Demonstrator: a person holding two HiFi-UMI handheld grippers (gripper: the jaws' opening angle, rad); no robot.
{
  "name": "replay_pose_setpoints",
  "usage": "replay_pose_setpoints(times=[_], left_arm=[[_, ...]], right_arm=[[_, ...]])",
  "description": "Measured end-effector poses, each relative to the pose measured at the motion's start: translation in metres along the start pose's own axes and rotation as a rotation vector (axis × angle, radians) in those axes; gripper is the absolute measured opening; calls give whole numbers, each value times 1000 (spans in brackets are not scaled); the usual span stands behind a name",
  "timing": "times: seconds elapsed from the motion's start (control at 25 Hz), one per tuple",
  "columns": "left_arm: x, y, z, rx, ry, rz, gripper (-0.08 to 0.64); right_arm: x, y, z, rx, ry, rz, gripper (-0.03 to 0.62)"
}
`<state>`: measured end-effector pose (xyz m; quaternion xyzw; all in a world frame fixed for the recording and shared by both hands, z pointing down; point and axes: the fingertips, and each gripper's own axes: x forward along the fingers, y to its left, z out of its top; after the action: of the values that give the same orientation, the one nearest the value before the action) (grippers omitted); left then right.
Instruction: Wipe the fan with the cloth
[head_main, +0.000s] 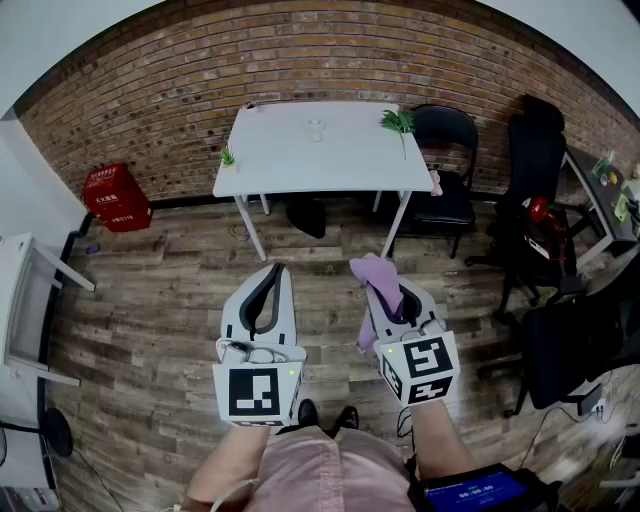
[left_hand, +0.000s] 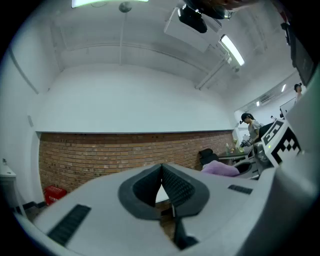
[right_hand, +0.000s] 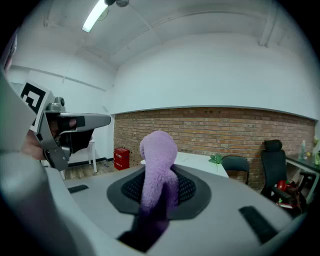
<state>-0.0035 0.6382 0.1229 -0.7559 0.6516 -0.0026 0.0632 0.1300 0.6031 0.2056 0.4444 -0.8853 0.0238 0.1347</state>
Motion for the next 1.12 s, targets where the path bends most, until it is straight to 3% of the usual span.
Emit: replay_pose_setpoints(times=[0.48,0.56,0.6,1.12], left_arm=[[-1,4,-1,-12,-21,-11,24],[1,5,-2,-30,-24,-40,224],[3,6,-2,-33,-22,-47,235],[14,47,-20,-15,-12,-72,235]], right_arm=[[2,-1,-1,41,-15,-11,94],[3,0,1,46,-19,-9,100],[4,0,3,42,-19,-13,100],[32,12,5,49,-14,-75,101]])
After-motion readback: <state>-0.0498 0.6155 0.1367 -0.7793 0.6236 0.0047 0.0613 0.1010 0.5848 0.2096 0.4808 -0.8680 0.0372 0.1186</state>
